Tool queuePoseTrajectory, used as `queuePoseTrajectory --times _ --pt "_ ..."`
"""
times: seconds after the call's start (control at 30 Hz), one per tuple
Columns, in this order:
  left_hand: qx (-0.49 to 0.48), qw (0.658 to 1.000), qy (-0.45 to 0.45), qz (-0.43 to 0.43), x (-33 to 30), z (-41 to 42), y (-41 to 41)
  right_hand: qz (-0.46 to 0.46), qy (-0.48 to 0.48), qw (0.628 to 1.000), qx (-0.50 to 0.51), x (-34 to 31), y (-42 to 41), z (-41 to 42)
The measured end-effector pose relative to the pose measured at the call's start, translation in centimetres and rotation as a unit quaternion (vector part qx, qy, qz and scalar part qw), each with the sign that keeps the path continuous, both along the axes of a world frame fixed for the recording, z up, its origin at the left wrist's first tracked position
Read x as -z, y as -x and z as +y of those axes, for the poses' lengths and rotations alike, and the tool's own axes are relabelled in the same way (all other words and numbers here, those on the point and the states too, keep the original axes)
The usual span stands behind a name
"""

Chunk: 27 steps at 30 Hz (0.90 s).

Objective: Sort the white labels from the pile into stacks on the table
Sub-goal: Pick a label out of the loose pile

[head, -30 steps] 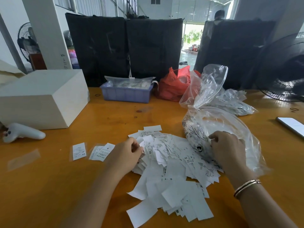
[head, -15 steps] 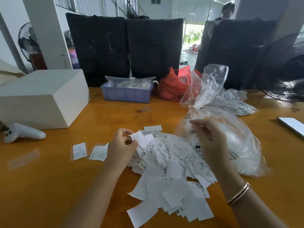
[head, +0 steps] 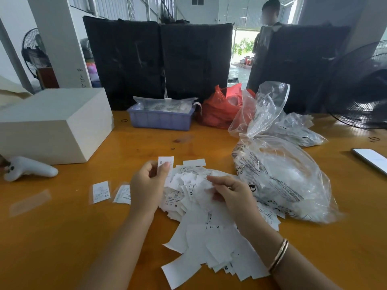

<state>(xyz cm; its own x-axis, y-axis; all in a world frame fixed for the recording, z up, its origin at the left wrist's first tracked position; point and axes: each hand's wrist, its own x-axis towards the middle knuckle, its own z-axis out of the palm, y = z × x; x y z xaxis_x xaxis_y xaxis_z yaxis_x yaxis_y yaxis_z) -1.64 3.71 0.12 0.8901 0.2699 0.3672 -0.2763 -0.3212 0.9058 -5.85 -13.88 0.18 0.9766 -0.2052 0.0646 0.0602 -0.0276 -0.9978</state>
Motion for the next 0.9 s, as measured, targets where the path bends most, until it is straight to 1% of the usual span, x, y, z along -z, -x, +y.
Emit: queuePoseTrajectory --times 0.1,0.2,0.37,0.6,0.67,0.73,0.83,0.9 --pt "0.007 0.999 0.042 -0.005 -0.3 -0.1 0.2 -0.002 -0.009 1.000 -0.005 0.0 -0.1 0.1" --pt "0.072 0.994 0.081 0.012 -0.3 -0.3 0.5 -0.009 -0.021 1.000 -0.013 0.0 -0.1 0.1" --pt "0.156 0.985 0.071 0.031 -0.2 -1.3 1.1 -0.018 -0.071 0.997 -0.015 0.1 0.0 0.3" --pt "0.219 0.964 0.092 0.120 -0.5 -2.6 1.8 -0.033 -0.067 0.997 -0.013 0.4 -0.2 0.3" --pt "0.242 0.958 0.078 0.132 -0.6 -2.5 1.8 -0.042 -0.049 0.998 -0.017 0.5 -0.3 0.3" --pt "0.253 0.956 0.055 0.138 -0.6 -2.6 1.8 -0.053 -0.052 0.997 -0.031 0.6 -0.2 0.3" --pt "0.238 0.961 0.003 0.143 -0.6 -2.9 2.0 -0.059 -0.104 0.991 -0.066 0.6 0.0 0.3" --pt "0.228 0.963 -0.005 0.146 -0.5 -2.9 2.1 -0.065 -0.120 0.986 -0.092 0.4 0.2 0.3"
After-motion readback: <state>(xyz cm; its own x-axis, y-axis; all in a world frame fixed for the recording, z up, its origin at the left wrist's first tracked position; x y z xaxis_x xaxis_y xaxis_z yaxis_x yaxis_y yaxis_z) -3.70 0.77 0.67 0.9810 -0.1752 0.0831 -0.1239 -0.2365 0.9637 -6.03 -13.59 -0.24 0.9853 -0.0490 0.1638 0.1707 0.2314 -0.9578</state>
